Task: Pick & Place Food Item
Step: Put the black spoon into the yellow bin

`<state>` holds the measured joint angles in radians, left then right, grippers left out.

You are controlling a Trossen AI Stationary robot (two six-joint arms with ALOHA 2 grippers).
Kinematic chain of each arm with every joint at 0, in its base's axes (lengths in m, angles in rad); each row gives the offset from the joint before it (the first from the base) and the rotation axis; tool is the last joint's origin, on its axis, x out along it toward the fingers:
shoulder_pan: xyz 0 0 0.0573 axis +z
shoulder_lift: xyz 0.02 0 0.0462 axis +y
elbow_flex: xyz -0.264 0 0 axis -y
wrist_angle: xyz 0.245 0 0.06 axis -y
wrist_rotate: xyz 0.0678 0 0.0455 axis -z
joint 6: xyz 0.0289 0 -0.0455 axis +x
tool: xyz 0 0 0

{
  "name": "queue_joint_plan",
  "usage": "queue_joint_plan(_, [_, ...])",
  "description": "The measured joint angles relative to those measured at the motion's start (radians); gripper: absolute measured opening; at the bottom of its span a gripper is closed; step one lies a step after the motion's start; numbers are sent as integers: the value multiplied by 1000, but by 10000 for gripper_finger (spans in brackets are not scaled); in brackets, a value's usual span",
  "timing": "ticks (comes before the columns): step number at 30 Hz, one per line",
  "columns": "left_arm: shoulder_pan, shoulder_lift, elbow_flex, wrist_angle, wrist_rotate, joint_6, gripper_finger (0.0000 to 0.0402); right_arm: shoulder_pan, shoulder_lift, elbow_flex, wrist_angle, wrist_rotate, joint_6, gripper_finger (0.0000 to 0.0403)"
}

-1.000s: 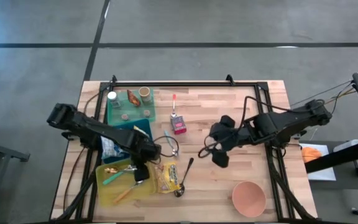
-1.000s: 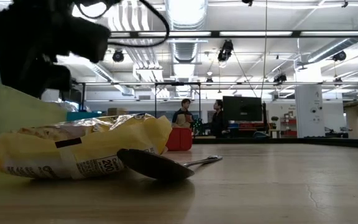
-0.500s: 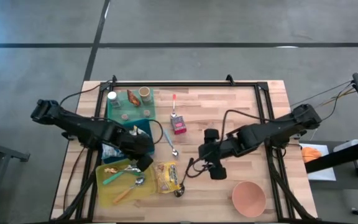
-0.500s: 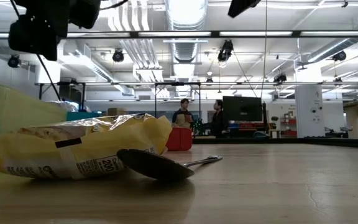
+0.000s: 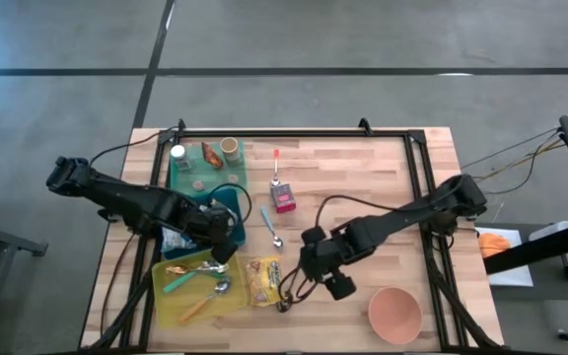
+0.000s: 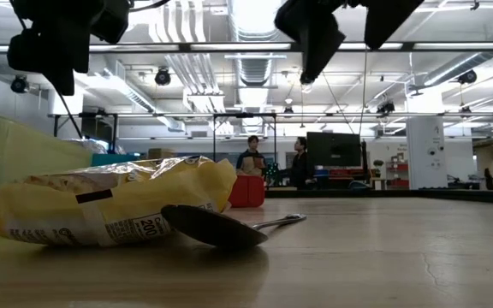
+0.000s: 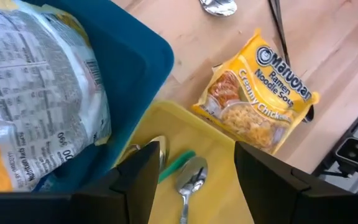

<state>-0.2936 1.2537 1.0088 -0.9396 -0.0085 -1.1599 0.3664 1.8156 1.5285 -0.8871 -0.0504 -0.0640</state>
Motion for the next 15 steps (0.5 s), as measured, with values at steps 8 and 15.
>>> queue_joint_plan(8, [21,-37,0,-17,-23,64,214,-1,87,5,133,-65,-106,308])
queue_joint_plan(15, [24,-82,-1,-106,-54,114,214,-21,177,41,144,-104,-157,300])
